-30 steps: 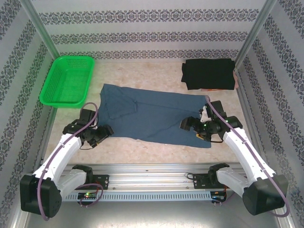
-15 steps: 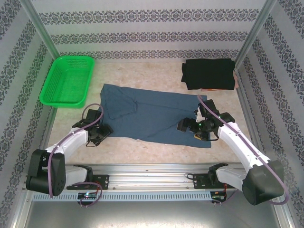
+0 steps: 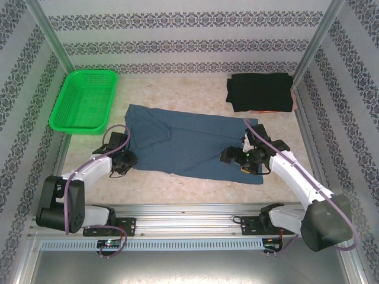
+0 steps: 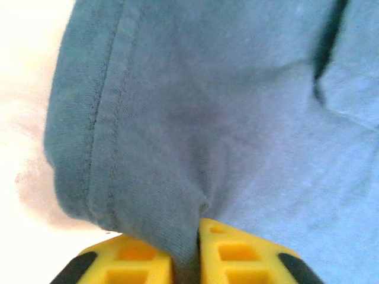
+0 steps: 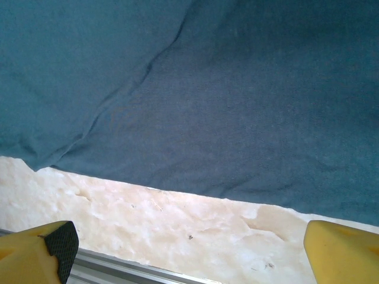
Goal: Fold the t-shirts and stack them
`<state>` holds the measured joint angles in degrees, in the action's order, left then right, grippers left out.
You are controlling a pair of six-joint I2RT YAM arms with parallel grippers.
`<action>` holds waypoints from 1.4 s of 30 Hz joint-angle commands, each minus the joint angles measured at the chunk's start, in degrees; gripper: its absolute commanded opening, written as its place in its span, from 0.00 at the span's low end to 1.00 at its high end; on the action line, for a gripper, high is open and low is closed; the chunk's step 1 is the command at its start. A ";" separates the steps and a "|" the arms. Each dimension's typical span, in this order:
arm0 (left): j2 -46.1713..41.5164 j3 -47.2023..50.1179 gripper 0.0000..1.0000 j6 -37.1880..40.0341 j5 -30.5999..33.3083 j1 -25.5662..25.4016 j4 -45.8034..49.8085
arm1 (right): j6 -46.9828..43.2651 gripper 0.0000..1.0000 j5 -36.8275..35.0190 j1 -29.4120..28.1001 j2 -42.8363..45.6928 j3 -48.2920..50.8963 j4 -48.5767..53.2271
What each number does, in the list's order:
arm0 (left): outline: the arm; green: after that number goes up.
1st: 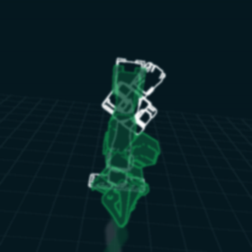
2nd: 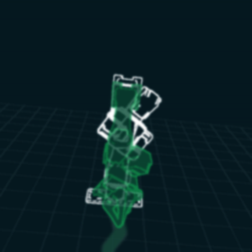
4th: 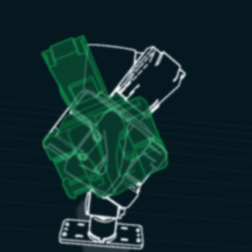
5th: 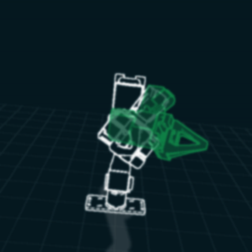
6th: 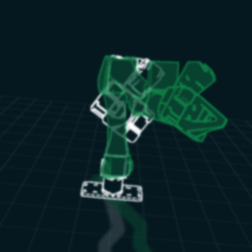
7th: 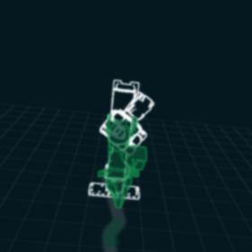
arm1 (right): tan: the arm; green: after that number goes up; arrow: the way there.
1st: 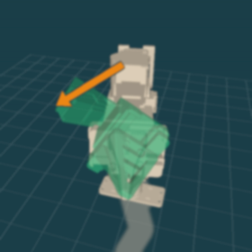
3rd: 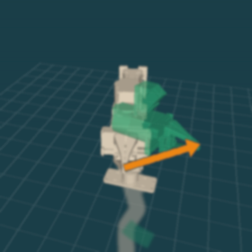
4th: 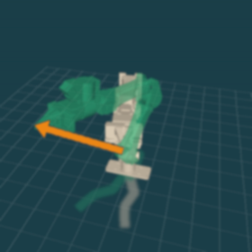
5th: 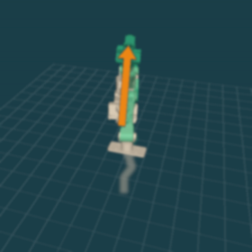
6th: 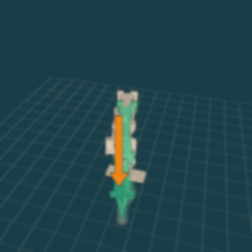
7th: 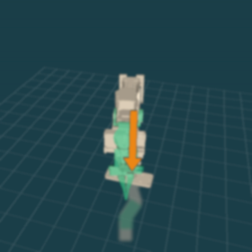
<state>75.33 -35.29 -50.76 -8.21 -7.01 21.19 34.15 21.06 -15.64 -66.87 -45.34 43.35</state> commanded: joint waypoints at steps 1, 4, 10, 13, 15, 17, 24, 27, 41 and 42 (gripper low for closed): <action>-1.37 -2.99 0.13 1.19 -1.57 0.60 2.12 | -1.26 0.98 -1.02 -0.63 -0.78 -0.79 -0.06; -0.42 -4.87 0.12 1.83 -1.55 0.64 2.26 | -1.50 0.98 -0.93 -0.61 -1.57 -0.93 -0.28; 5.55 -11.44 0.11 4.69 -3.69 0.63 2.32 | -2.15 0.98 -1.19 -0.53 -2.82 -1.51 -0.23; 8.02 -14.20 0.11 5.42 -4.57 0.59 1.96 | -2.31 0.98 -1.20 -0.54 -3.09 -1.68 -0.26; 10.04 -16.24 0.11 6.22 -5.12 0.60 2.34 | -2.55 0.98 -1.28 -0.58 -3.35 -1.75 -0.33; 11.56 -17.74 0.11 6.92 -4.98 0.59 2.44 | -2.66 0.98 -1.28 -0.54 -3.61 -1.83 -0.24; 17.29 -23.60 0.11 9.54 -4.71 0.62 3.40 | -3.50 0.98 -1.26 -0.46 -4.40 -2.25 -0.11; 19.84 -26.02 0.11 10.15 -4.54 0.80 3.51 | -3.94 0.98 -1.37 -0.36 -4.67 -2.20 -0.08; 28.70 -37.18 0.12 9.90 -7.86 1.37 3.36 | -5.23 0.98 -1.37 1.02 -5.25 -2.04 0.68; 28.70 -37.63 0.12 9.82 -8.05 1.42 3.35 | -5.36 0.98 -1.29 1.18 -5.29 -2.01 0.68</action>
<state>103.92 -70.67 -41.78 -14.94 -6.24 23.57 29.95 20.45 -15.09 -71.85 -46.39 43.05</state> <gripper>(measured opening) 0.119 0.980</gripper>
